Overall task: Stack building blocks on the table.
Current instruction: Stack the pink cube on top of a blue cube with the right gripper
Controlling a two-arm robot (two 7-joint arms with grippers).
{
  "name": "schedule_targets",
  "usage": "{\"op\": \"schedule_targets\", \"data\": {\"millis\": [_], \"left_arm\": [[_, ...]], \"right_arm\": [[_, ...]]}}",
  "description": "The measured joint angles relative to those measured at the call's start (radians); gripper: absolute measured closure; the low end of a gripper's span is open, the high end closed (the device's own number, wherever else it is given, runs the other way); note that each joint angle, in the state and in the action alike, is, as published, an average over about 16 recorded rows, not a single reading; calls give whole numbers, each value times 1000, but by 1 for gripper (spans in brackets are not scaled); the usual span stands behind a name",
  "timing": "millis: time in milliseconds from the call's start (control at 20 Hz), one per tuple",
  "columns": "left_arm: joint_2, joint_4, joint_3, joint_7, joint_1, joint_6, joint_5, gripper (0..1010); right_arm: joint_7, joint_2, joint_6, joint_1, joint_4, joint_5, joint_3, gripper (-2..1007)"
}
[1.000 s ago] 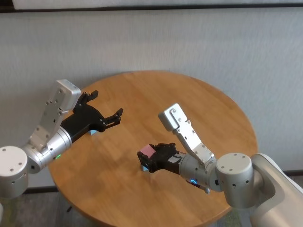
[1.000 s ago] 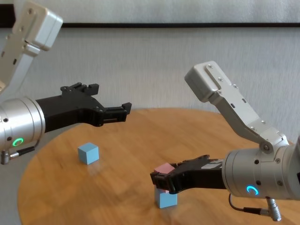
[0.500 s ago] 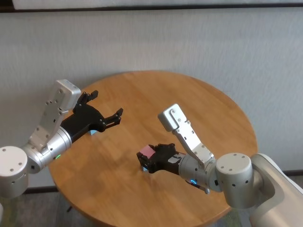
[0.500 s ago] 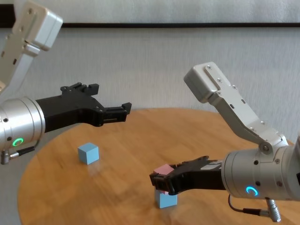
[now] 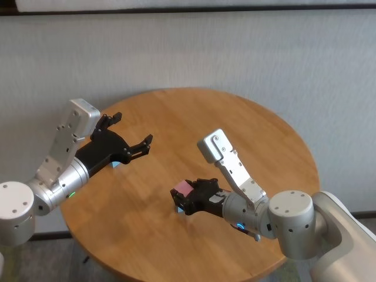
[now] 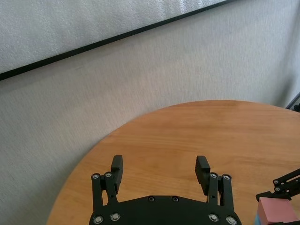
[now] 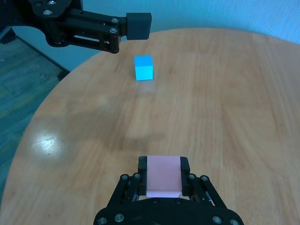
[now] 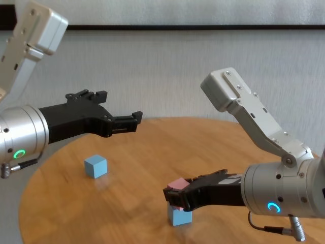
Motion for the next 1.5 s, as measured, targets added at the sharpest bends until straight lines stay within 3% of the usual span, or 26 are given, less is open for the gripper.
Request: {"op": "schedule_targets", "data": {"millis": [1500], "left_arm": [[0,0,0,0,0,0,0,10]], "right_arm": [[-1,-8,-24,-1,16,-6,4,646]]}}
